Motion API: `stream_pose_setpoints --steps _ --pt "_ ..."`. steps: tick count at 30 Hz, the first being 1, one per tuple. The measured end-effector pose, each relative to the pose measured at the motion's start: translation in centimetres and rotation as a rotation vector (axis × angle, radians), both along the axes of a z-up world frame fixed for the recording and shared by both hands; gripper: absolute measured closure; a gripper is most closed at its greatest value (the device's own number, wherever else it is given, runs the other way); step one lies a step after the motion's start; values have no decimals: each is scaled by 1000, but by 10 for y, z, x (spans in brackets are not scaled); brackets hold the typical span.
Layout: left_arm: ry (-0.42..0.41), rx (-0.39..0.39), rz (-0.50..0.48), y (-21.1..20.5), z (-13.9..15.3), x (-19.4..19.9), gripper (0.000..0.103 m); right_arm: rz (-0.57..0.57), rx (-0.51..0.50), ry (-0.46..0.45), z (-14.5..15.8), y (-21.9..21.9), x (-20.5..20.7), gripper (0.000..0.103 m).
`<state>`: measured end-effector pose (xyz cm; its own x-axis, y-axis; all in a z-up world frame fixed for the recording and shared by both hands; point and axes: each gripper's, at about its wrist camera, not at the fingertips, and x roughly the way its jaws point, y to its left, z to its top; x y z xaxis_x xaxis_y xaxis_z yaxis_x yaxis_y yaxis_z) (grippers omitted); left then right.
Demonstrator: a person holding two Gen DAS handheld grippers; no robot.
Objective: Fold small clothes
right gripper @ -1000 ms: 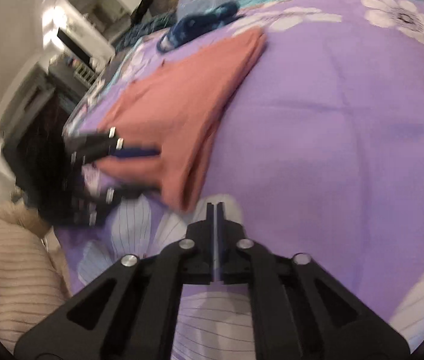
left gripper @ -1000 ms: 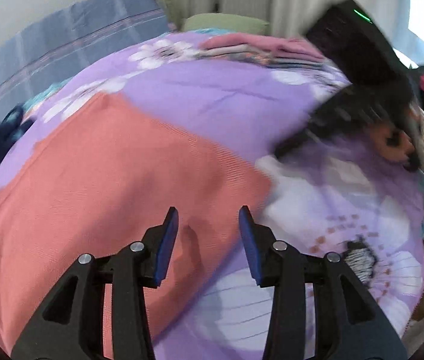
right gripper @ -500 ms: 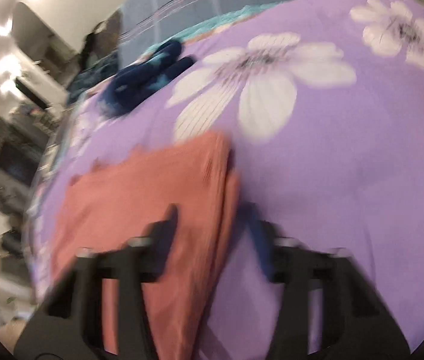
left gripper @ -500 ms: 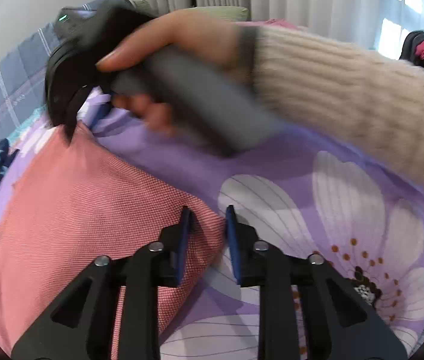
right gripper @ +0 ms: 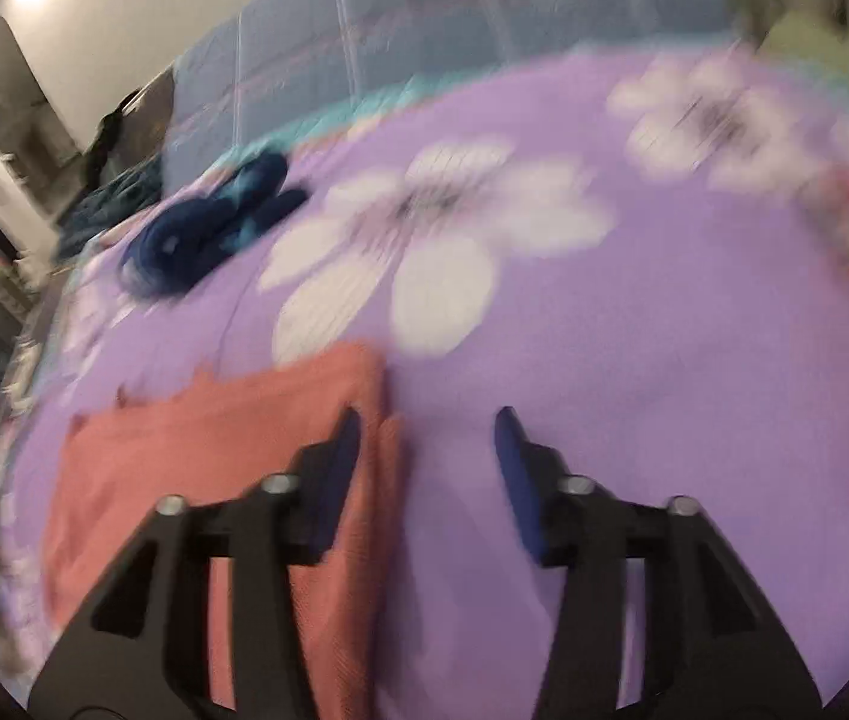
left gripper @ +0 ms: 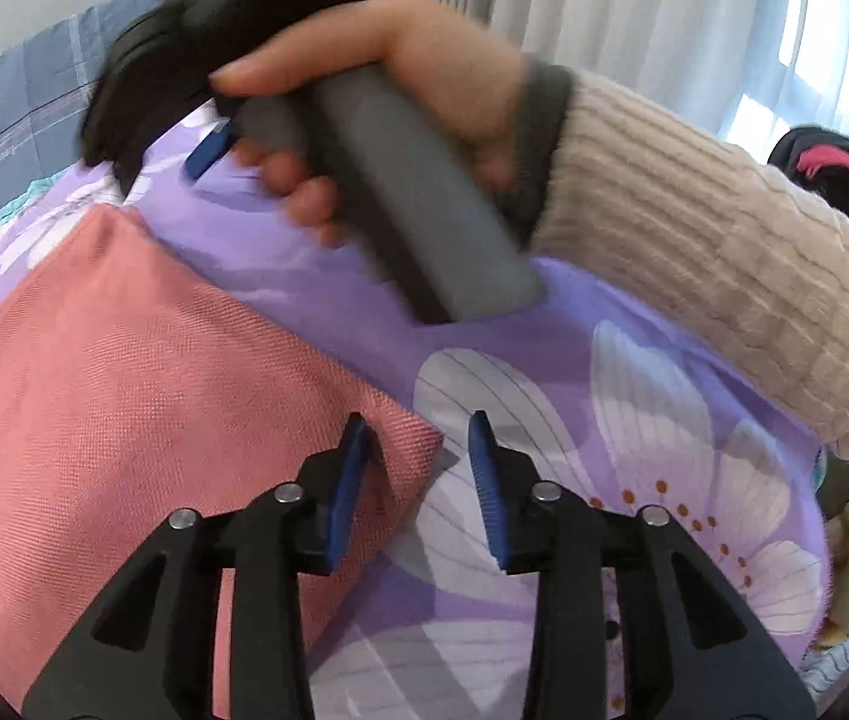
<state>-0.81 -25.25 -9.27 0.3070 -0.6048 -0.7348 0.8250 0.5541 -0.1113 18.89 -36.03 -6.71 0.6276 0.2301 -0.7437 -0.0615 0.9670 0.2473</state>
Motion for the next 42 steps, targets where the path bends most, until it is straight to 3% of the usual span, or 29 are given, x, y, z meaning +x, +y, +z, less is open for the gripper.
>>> stream_pose_setpoints --steps 2,6,9,12,13,15,17,24,27,37,39,42 --pt "4 -48 21 18 9 -3 67 67 -36 -26 16 8 -18 62" --pt "-3 -125 120 74 27 -5 67 172 -57 -46 30 27 -59 62" --pt "-28 -142 320 152 36 0 67 232 -131 -55 35 53 -82 62" --pt "-53 -146 530 220 38 -5 68 279 -136 -57 43 80 -87 62" --pt "-53 -158 602 253 39 -8 70 295 -130 -57 46 91 -85 62" --pt "-35 -185 685 297 36 -12 88 342 -108 -56 52 119 -75 62" --pt "-6 -215 738 329 30 -20 92 415 -90 -46 55 166 -60 62" --pt "42 -251 725 332 13 -32 92 557 -102 90 35 319 -2 62" --pt "80 -269 709 351 3 -30 92 573 -189 130 18 370 18 64" --pt "187 -329 686 360 -15 -24 86 604 -253 207 -17 417 38 66" --pt "187 -349 662 359 -15 -26 103 616 -271 208 -22 424 40 101" --pt "148 -394 618 360 -6 -40 103 588 -257 85 -9 422 41 101"
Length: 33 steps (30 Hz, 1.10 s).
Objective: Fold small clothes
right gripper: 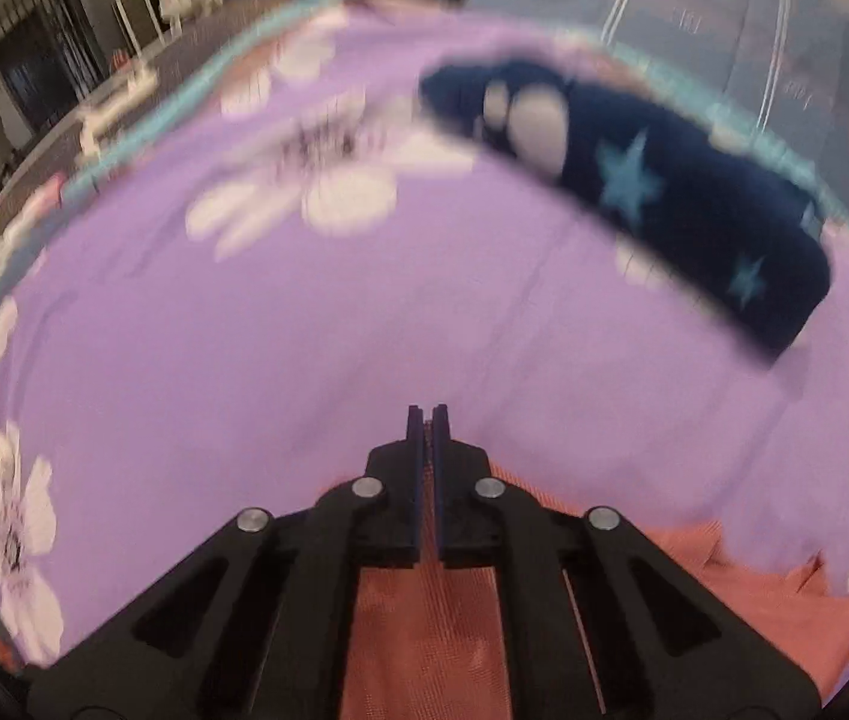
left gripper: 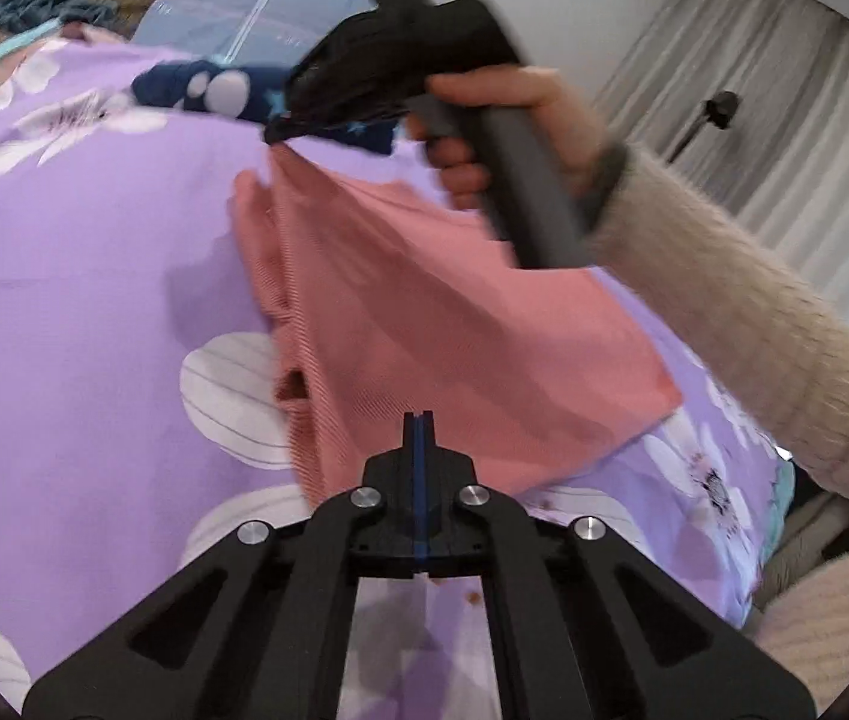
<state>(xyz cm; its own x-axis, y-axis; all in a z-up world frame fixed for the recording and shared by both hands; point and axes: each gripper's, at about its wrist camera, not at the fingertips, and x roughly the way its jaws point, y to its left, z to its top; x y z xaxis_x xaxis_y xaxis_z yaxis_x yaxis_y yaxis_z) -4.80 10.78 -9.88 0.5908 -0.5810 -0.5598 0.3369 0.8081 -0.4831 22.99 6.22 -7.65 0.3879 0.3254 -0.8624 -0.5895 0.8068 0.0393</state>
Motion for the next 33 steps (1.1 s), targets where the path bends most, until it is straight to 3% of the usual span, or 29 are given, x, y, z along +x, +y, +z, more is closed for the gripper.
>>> stream_pose_setpoints --steps 6,7,8,10,13,18,20,22,26,29,30,31,33 --pt "80 45 24 0 -14 -3 103 -34 111 88 -19 -16 26 96" --pt "75 40 29 1 -13 -4 103 -43 124 98 -21 -17 26 91" --pt "66 38 35 2 -12 -6 103 -54 141 105 -20 -21 25 73" --pt "51 22 59 7 -8 -8 100 -68 160 81 -12 -29 20 60" --pt "31 -18 99 17 -4 -5 77 -55 128 44 1 -35 15 60" --pt "54 23 86 7 -5 19 76 -38 108 37 9 -33 10 60" --pt "72 54 76 2 -8 25 77 -25 101 48 7 -28 7 60" --pt "55 44 40 0 -5 22 103 -15 94 56 4 -23 4 60" --pt "2 53 19 4 4 4 103 3 71 44 4 -17 0 60" --pt "-15 43 55 14 5 -4 103 3 73 46 5 -18 0 60" --pt "-9 28 62 18 5 -3 95 2 73 45 5 -18 0 60" --pt "-2 30 70 19 5 -1 75 2 74 47 5 -18 0 60" --pt "-9 75 95 17 6 2 59 0 73 50 5 -18 -1 60"
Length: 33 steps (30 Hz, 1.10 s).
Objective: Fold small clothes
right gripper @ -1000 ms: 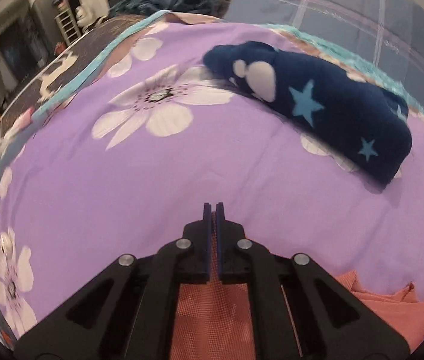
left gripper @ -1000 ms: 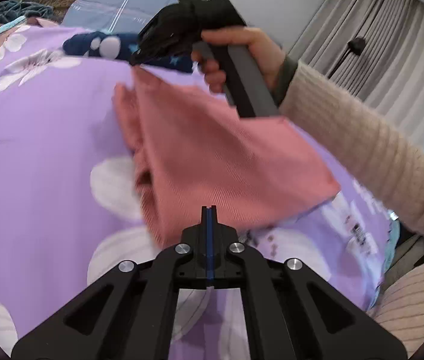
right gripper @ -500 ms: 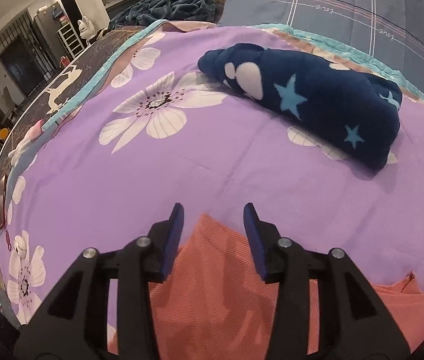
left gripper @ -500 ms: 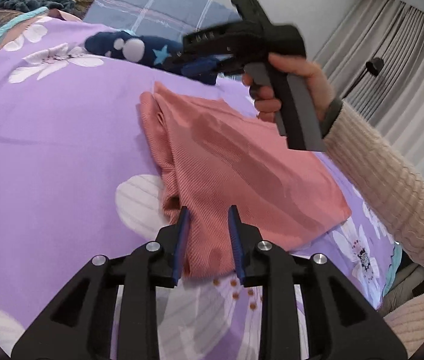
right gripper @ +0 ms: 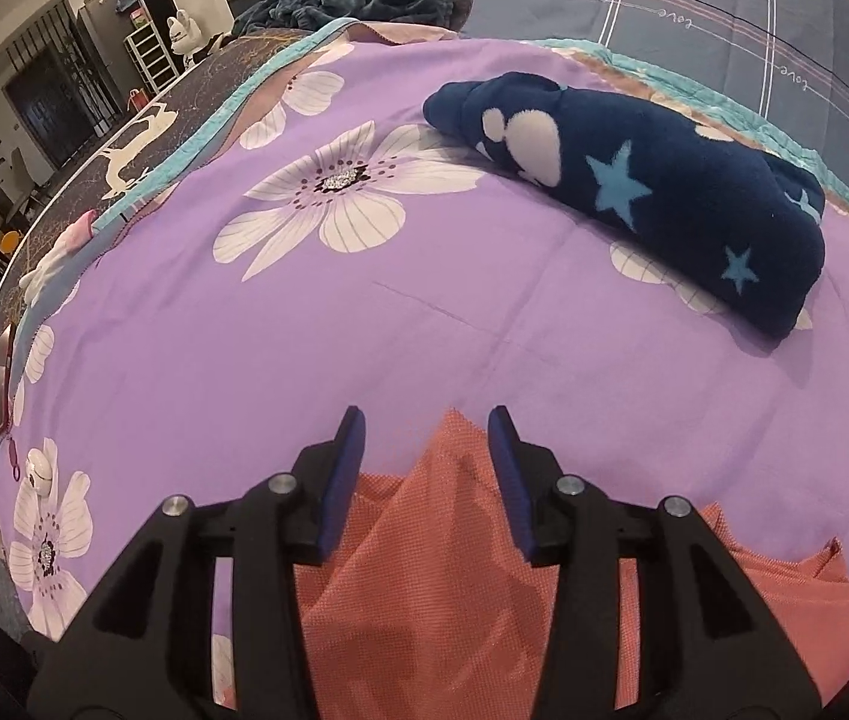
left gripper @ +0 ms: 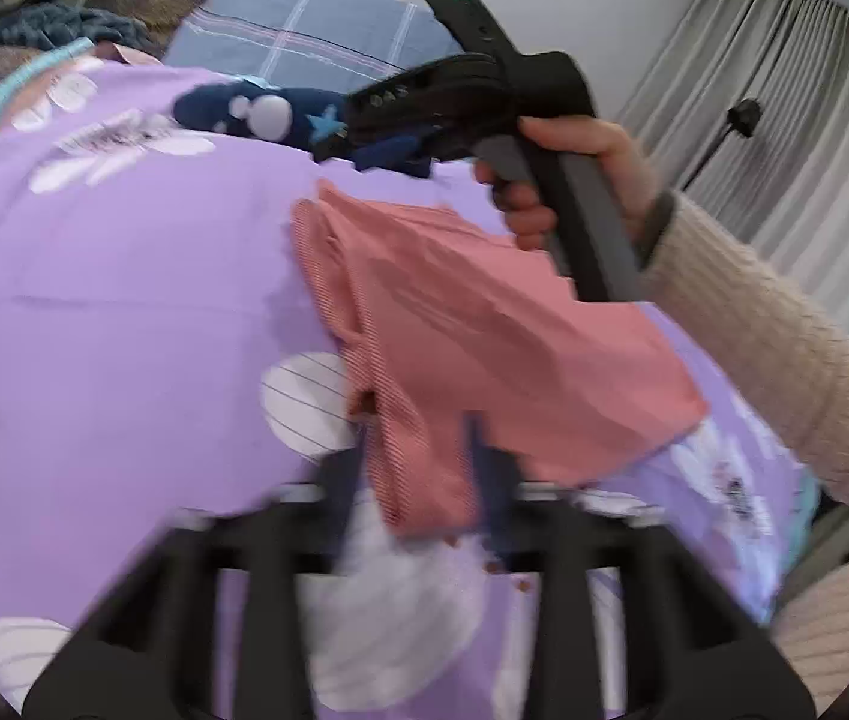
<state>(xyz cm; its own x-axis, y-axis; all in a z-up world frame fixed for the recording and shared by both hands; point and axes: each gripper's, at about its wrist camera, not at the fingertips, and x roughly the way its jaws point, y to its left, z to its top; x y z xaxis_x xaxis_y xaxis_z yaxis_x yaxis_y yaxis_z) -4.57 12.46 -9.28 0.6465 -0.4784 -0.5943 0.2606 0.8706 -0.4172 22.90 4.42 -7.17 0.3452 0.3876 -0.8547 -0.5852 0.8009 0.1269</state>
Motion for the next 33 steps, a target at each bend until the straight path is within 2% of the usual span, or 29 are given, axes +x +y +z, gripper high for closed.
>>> stream_pose_setpoints --steps 4,5,7,10,15,18,21,22,23,24,27,28,30,32,33 --pt "43 42 -56 -14 -6 15 61 10 -13 0 -1 0 -3 59" --pt "53 35 -72 -15 -8 18 66 11 -16 -2 -1 0 -4 59" --pt "65 8 -89 -13 -10 22 84 10 -17 -5 1 -1 -3 58" --pt "97 -21 -87 -7 -15 26 97 7 -20 -6 1 -2 -1 56" --pt "138 -22 -78 -2 -22 21 98 28 -41 12 -6 3 0 54" --pt "154 -31 -70 0 -24 21 90 38 -61 18 -12 7 0 53" --pt "154 -21 -76 -5 -25 23 90 21 -92 35 -23 12 4 52" --pt "152 -22 -82 -6 -24 24 101 15 -103 38 -28 14 6 68" --pt "150 -28 -90 -7 -24 23 101 12 -112 38 -31 15 6 99" --pt "132 -24 -84 -6 -20 19 101 -1 -115 37 -32 15 7 100" --pt "82 -5 -91 -3 -8 2 102 -1 23 -2 -11 5 0 100" --pt "75 13 -103 -5 -5 -3 102 10 38 -8 -8 4 -2 100" --pt "96 45 -107 -7 -11 -4 101 37 33 -1 -12 5 -3 100" --pt "146 46 -98 -8 -25 2 101 51 -21 16 -29 10 0 98" --pt "145 42 -95 -8 -25 2 101 47 -45 15 -36 12 1 96"
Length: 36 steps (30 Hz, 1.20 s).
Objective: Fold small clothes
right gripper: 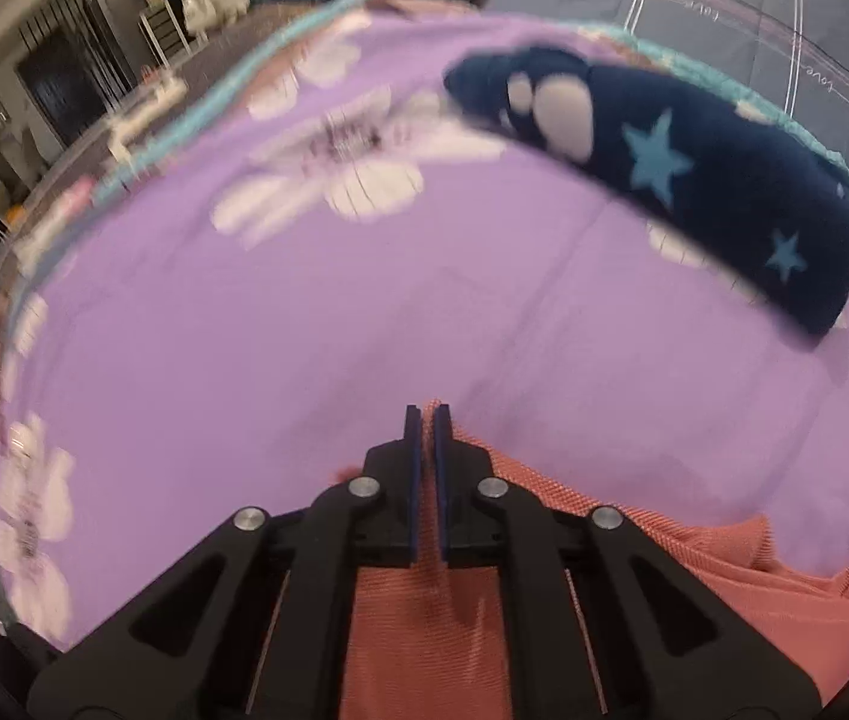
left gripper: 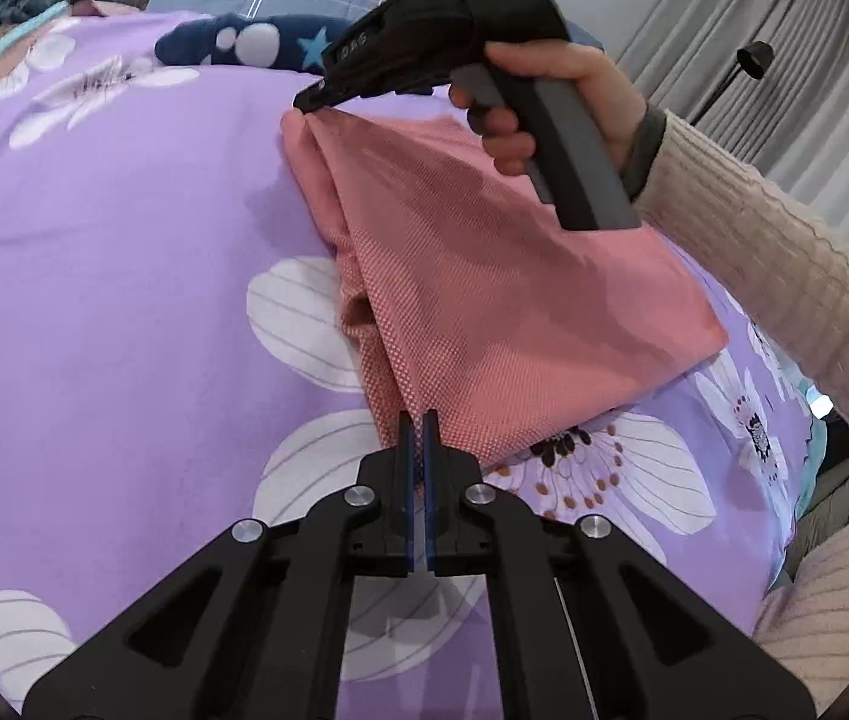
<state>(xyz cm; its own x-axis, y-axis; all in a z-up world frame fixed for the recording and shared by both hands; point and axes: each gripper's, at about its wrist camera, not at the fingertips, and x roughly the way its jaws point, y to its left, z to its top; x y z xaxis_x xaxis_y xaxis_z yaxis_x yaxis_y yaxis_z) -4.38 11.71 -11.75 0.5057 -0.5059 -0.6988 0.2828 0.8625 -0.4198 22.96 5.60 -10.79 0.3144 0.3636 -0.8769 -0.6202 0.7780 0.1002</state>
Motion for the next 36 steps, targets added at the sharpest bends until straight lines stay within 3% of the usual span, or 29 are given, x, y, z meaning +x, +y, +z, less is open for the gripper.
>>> stream_pose_setpoints --steps 2,4,7,10,14,16,18,19,20,22,25,27,30,36 --pt "-13 8 9 1 5 -3 99 -33 18 -14 -4 -4 1 72" --pt "-19 20 21 3 5 -5 83 -83 47 -18 4 -11 -2 56" --pt "-40 25 67 11 9 -5 69 -69 9 -62 22 -9 -14 56" --pt "-11 -4 74 12 4 3 67 -15 -71 -34 28 4 -29 56" --pt "20 -40 33 8 -1 9 66 22 -180 12 6 32 -39 53" --pt "40 -72 19 10 -3 9 66 2 -229 -5 -7 41 -36 58" --pt "53 -96 7 11 -5 8 69 -37 -260 -74 -8 47 -34 80" --pt "59 -98 14 12 -6 8 90 -49 -276 -98 -6 48 -33 98" --pt "75 -111 16 12 -8 8 99 -56 -244 -81 -2 46 -31 101" --pt "104 -164 57 16 -11 9 99 -64 -145 -68 14 41 -32 101" --pt "69 -117 67 10 0 0 99 -59 -104 -115 30 37 -34 101" --pt "63 -77 44 4 -1 -3 99 -47 -123 -87 22 39 -28 101" --pt "83 -108 52 7 -8 -2 99 -38 -86 -42 7 36 -15 101" --pt "75 -101 59 4 -8 -6 99 -81 -35 -17 4 33 -2 102"
